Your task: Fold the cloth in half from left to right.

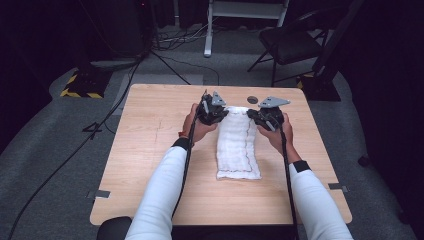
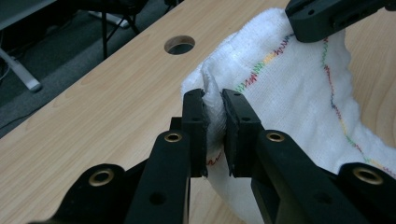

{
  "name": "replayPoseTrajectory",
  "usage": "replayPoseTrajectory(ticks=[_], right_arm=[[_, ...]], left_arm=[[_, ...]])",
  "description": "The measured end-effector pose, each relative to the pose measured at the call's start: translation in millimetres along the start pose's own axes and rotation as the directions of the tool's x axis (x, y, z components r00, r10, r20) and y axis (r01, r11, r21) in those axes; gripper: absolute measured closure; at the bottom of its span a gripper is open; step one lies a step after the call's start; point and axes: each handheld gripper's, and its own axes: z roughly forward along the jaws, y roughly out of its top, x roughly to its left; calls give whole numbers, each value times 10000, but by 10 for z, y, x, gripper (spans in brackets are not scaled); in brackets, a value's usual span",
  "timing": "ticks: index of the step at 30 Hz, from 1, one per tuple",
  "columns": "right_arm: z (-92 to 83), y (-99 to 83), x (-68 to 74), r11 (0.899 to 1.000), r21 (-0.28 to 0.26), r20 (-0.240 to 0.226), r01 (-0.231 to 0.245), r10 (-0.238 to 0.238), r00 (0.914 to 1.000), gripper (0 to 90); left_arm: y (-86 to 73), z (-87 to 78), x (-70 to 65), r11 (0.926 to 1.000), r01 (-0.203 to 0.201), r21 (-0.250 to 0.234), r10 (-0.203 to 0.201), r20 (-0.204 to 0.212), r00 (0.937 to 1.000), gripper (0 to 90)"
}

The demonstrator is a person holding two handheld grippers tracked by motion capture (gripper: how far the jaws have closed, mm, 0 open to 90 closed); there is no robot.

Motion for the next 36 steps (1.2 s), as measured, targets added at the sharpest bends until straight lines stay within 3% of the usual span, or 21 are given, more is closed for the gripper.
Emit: replayPoseTrajectory(ticks=[9,18,23,28,31,36], right_arm=[[-92,-80,97,9996,-36,-548,281,-282,9981,855],[-255,-221,235,9978,-47,-1377,666,-666,9882,856],[-368,-314,281,9970,-54,-1927,774,-770,9782,856],[-461,-459,355,9955,74,-2540,945,-896,9630,855],[-513,-541,428,9939,165,-2870,1094,-1001,9527,854],[-592,-646,522,9917,264,-3244,1260,-1108,9394,851]], left_arm=[[-114,-116,-83,9995,-319,-5,319,614,9976,801],[-267,-253,-257,9969,-766,-197,785,1271,9888,797],[-379,-327,-392,9929,-1173,-204,1191,1723,9778,792],[-511,-423,-530,9863,-1645,-123,1628,2321,9590,788],[-582,-459,-594,9858,-1676,-76,1641,2516,9538,786],[-696,-506,-776,9784,-2048,283,1905,2615,9462,780]])
